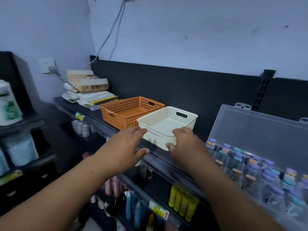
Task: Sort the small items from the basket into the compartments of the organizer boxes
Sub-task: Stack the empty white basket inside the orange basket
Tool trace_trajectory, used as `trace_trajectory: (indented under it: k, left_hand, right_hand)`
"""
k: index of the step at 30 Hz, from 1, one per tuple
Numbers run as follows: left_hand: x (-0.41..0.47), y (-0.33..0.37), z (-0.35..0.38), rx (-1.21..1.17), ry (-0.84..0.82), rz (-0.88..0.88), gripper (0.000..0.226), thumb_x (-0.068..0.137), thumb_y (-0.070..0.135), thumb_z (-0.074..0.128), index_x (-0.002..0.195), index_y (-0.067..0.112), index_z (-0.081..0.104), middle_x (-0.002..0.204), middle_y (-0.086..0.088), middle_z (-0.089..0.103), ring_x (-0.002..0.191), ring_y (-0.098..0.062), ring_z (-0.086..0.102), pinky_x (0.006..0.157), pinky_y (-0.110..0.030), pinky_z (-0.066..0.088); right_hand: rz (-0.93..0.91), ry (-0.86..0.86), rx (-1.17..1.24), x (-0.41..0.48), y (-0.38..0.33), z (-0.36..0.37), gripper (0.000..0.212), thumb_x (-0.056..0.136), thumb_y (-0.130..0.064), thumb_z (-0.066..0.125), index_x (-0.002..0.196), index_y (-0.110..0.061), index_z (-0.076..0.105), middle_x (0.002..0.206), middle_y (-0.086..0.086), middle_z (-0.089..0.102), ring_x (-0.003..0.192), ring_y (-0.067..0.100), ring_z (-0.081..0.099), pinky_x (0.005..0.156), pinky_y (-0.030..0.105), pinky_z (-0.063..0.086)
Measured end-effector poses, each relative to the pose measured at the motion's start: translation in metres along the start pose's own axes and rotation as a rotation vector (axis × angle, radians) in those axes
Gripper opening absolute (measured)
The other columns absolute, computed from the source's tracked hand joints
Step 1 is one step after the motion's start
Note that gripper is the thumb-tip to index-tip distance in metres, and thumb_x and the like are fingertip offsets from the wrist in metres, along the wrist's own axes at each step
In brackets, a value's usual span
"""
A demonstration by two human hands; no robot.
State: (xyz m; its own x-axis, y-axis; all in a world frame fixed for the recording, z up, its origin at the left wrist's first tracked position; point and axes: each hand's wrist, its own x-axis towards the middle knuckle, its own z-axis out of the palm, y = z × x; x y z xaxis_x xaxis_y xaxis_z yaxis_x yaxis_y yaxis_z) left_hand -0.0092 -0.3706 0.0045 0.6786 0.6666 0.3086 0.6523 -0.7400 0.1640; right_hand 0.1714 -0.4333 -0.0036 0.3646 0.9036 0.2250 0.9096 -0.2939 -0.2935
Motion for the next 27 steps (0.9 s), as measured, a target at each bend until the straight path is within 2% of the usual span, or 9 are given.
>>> trace_trajectory:
  k: [5, 11, 14, 18, 20, 22, 25, 27]
  left_hand:
    - [0.037, -0.029, 0.009, 0.012, 0.035, -0.033, 0.067, 0.092, 0.048, 0.051, 0.149, 0.025, 0.026, 0.150, 0.010, 0.031, 0.134, -0.009, 0.032, 0.108, -0.025, 0.030]
    - [0.079, -0.054, 0.020, -0.002, 0.071, -0.005, 0.064, 0.091, 0.046, 0.054, 0.146, 0.024, 0.031, 0.145, 0.007, 0.039, 0.130, -0.011, 0.037, 0.106, -0.026, 0.030]
    - [0.101, -0.075, 0.017, -0.053, 0.100, 0.013, 0.059, 0.090, 0.043, 0.056, 0.144, 0.027, 0.035, 0.142, 0.007, 0.042, 0.128, -0.012, 0.039, 0.102, -0.026, 0.032]
    - [0.132, -0.112, 0.003, -0.171, 0.196, 0.022, 0.048, 0.094, 0.040, 0.048, 0.139, 0.023, 0.044, 0.140, 0.002, 0.047, 0.130, -0.015, 0.041, 0.101, -0.029, 0.032]
    - [0.148, -0.129, -0.005, -0.301, 0.287, -0.021, 0.043, 0.097, 0.038, 0.042, 0.135, 0.019, 0.048, 0.135, -0.001, 0.051, 0.126, -0.019, 0.045, 0.096, -0.032, 0.035]
    - [0.164, -0.152, -0.013, -0.389, 0.350, -0.061, 0.046, 0.099, 0.036, 0.039, 0.140, 0.018, 0.043, 0.143, -0.004, 0.046, 0.130, -0.020, 0.042, 0.102, -0.034, 0.033]
    - [0.180, -0.193, -0.021, -0.474, 0.394, -0.077, 0.047, 0.100, 0.033, 0.039, 0.145, 0.020, 0.036, 0.147, -0.003, 0.043, 0.132, -0.019, 0.042, 0.107, -0.038, 0.034]
    - [0.186, -0.222, -0.024, -0.496, 0.393, -0.089, 0.049, 0.099, 0.031, 0.041, 0.146, 0.024, 0.032, 0.145, 0.001, 0.044, 0.129, -0.018, 0.044, 0.103, -0.040, 0.039]
  right_hand:
    - [0.031, -0.123, -0.087, 0.055, 0.004, 0.025, 0.041, 0.095, -0.038, 0.050, 0.130, -0.017, 0.044, 0.131, 0.004, 0.039, 0.106, 0.028, 0.055, 0.078, 0.035, 0.047]
    - [-0.008, -0.141, -0.173, 0.081, 0.008, 0.050, 0.023, 0.099, -0.033, 0.046, 0.109, -0.013, 0.052, 0.115, 0.008, 0.050, 0.098, 0.027, 0.057, 0.070, 0.031, 0.039]
    - [0.001, -0.027, -0.164, 0.084, 0.004, 0.031, 0.015, 0.099, -0.032, 0.044, 0.096, -0.019, 0.049, 0.105, 0.003, 0.053, 0.094, 0.026, 0.058, 0.067, 0.030, 0.036]
    - [-0.002, 0.236, -0.107, 0.078, -0.022, -0.007, 0.021, 0.099, -0.038, 0.043, 0.084, -0.024, 0.039, 0.081, -0.008, 0.041, 0.080, 0.019, 0.050, 0.067, 0.030, 0.032]
    - [-0.040, 0.358, -0.132, 0.082, -0.041, -0.016, 0.022, 0.098, -0.038, 0.043, 0.082, -0.023, 0.038, 0.078, -0.008, 0.039, 0.073, 0.015, 0.043, 0.065, 0.030, 0.031]
    - [-0.089, 0.481, -0.109, 0.099, -0.063, -0.011, 0.024, 0.097, -0.034, 0.048, 0.079, -0.021, 0.039, 0.078, -0.006, 0.042, 0.068, 0.017, 0.043, 0.061, 0.031, 0.032]
    - [-0.134, 0.535, -0.078, 0.134, -0.091, 0.012, 0.026, 0.094, -0.028, 0.056, 0.075, -0.018, 0.042, 0.074, -0.001, 0.048, 0.059, 0.019, 0.046, 0.053, 0.034, 0.042]
    - [-0.141, 0.491, -0.077, 0.158, -0.111, 0.031, 0.025, 0.096, -0.029, 0.054, 0.076, -0.019, 0.042, 0.076, -0.003, 0.047, 0.062, 0.017, 0.045, 0.056, 0.033, 0.043]
